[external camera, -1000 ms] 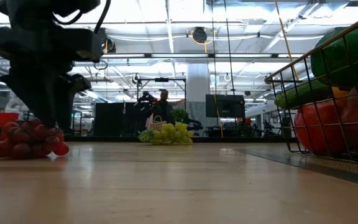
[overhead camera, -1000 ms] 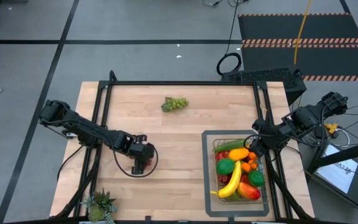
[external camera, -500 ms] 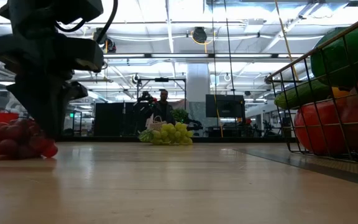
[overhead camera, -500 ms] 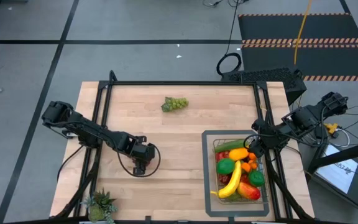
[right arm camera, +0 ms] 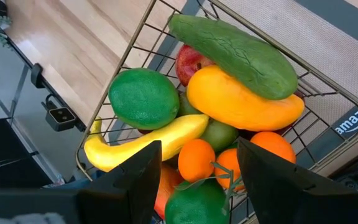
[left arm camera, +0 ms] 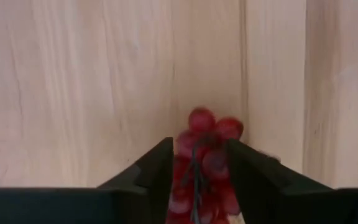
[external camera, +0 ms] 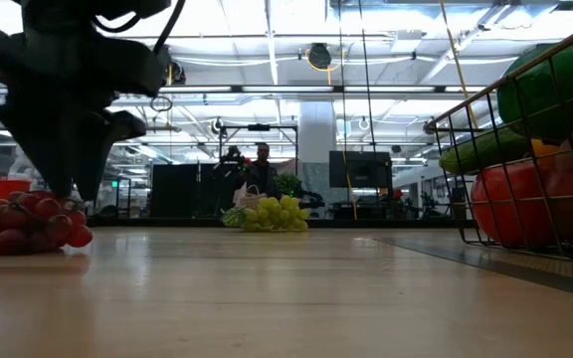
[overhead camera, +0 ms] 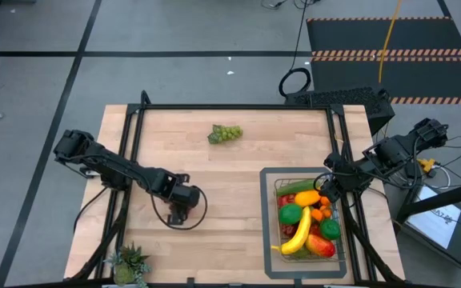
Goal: Build produce basket
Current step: Put the red grapes into the wire basket
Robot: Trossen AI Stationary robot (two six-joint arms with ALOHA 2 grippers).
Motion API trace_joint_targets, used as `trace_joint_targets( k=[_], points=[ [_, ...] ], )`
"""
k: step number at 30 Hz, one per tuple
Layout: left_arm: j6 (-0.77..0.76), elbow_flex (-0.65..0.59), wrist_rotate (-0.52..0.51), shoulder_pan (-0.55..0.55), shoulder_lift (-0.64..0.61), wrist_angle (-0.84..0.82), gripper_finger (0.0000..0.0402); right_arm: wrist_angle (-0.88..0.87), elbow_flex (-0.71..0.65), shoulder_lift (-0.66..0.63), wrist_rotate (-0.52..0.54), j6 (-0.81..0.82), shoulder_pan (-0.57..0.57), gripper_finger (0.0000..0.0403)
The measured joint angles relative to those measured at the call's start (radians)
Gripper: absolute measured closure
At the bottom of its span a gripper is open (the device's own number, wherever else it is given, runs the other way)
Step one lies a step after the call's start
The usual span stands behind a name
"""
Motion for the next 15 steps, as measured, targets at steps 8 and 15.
trace_joint_targets(
  k=[8, 15],
  points=[
    [0.024, -0.026, 0.010, 0.007, 0.000, 0.004, 0.0250, 0.000, 0.000, 0.000, 0.033, 0.001, 0.000, 0.0197],
    [0.046, -0.028, 0.041, 0.045, 0.000, 0.008, 0.0312, 0.005, 0.000, 0.000, 0.049, 0.000, 0.000, 0.0197]
  ],
)
